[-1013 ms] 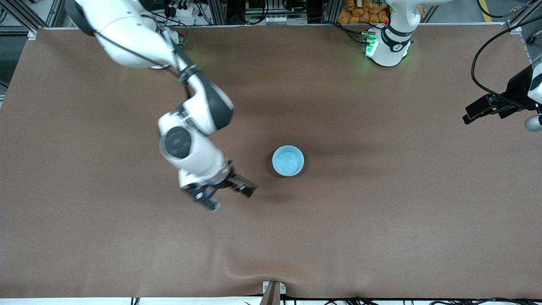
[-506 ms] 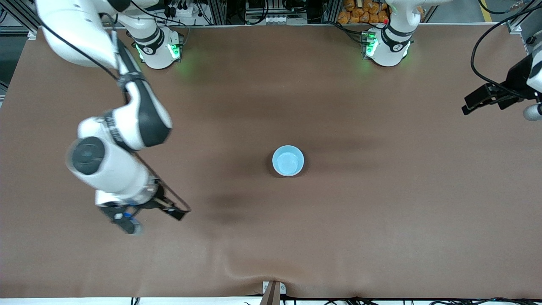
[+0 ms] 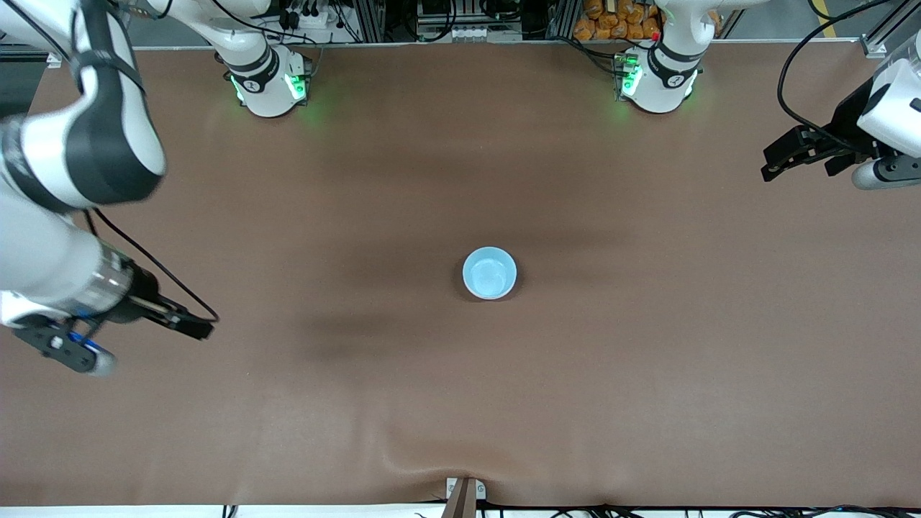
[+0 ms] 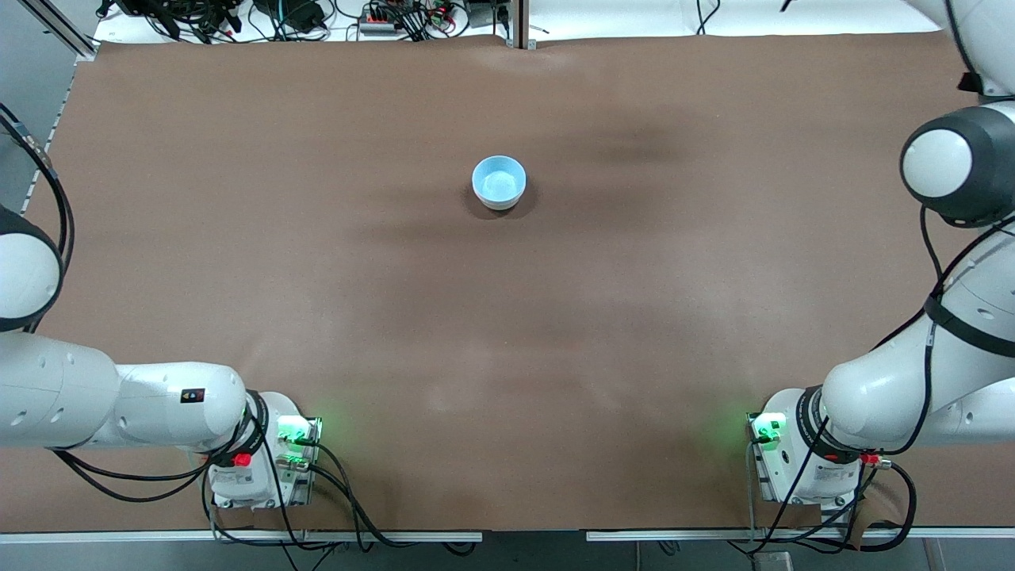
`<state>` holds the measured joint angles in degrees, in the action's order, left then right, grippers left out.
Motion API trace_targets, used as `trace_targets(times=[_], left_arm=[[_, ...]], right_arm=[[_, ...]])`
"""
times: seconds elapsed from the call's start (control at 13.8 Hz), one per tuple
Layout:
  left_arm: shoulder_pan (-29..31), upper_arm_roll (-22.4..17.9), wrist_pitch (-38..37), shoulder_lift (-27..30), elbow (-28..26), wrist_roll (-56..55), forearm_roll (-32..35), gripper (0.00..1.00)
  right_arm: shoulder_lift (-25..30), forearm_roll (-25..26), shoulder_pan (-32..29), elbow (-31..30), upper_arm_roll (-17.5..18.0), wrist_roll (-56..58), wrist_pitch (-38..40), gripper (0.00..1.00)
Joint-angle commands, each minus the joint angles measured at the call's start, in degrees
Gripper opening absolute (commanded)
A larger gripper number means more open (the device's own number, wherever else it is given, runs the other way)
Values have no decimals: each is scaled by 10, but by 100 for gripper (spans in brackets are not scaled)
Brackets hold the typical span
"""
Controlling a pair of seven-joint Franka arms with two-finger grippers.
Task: Stack pink and blue bowls on white bowl
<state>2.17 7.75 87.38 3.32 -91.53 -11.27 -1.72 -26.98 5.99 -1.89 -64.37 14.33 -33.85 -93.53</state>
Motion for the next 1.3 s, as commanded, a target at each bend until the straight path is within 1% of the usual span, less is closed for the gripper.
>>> trace_targets(times=[0.0, 0.07, 0.22, 0.29, 0.43, 0.51, 0.58, 0.65, 0.8, 0.87, 0.94, 1.01, 1.23], left_arm=[[6, -1, -19, 13, -2, 12, -4, 100], [6, -4, -19, 12, -1, 12, -4, 100], [6, -5, -19, 11, 1, 17, -4, 100], [5, -5, -19, 10, 1, 17, -4, 100], [5, -5, -19, 8, 1, 17, -3, 100], [5, -5, -18, 7, 1, 17, -3, 100], [5, -5, -18, 6, -1, 17, -3, 100], [5, -5, -18, 6, -1, 17, -3, 100], [5, -5, -18, 6, -1, 16, -3, 100], [5, -5, -18, 5, -1, 16, -3, 100], [5, -5, -18, 5, -1, 16, -3, 100], [5, -5, -18, 6, -1, 16, -1, 100], [3, 2, -17, 8, -1, 16, 19, 100]], right_arm=[[74, 9, -6, -20, 3, 139, 64, 100], [96, 7, -5, -21, -10, 186, 96, 100], [129, 6, -7, -26, -18, 211, 136, 100], [149, 6, -8, -42, -19, 217, 148, 100], [215, 7, -7, -121, -22, 223, 138, 100], [248, 7, -7, -168, -24, 234, 117, 100], [269, 6, -7, -198, -32, 257, 102, 100], [277, 6, -5, -208, -40, 283, 100, 100], [279, 3, -7, -212, -50, 292, 105, 100], [279, -9, -5, -214, -63, 295, 100, 100], [281, -35, -5, -215, -80, 296, 99, 100], [284, -40, -3, -216, -89, 297, 100, 100], [278, -36, 5, -207, -89, 299, 101, 100]])
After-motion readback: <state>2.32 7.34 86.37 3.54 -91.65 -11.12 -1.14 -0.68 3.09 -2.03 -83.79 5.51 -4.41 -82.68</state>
